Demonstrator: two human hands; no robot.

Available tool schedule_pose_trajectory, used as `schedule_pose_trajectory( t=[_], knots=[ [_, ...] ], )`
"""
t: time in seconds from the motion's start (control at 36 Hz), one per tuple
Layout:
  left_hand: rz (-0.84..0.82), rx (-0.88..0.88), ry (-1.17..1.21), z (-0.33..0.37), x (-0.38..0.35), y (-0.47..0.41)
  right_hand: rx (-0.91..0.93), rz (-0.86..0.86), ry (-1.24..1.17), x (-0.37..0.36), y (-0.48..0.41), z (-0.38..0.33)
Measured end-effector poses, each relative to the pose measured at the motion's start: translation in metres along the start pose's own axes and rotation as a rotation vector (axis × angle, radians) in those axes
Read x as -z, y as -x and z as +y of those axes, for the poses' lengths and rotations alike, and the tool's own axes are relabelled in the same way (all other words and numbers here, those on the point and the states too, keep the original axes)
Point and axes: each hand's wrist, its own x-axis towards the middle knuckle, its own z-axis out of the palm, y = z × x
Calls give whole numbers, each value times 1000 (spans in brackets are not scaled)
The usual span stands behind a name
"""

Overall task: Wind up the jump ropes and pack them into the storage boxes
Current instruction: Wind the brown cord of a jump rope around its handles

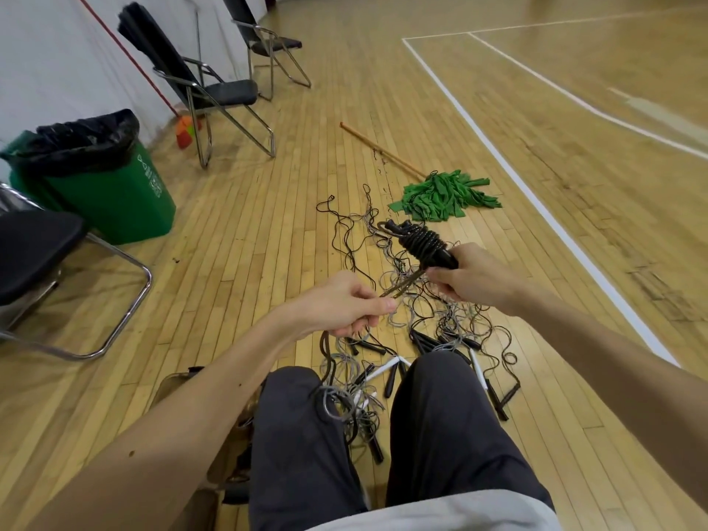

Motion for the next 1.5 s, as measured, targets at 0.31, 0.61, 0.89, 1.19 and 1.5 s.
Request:
schedule_pose_trajectory(
  t=[0.31, 0.61, 0.89, 1.19, 1.5],
  knots=[
    [-42, -144, 47, 7, 6, 6, -104, -83, -354, -13, -5, 0],
    [-14, -165, 236, -17, -11, -7, 1, 233, -429, 9, -15, -41],
    [-36, -6, 182, -87, -35, -24, 97, 612, -312, 72, -33, -65],
    [4, 88, 136, -137, -51, -37, 269, 896, -175, 119, -31, -90],
    [92, 17, -42, -132, -46, -36, 188, 847, -66, 106, -28, -78]
  ],
)
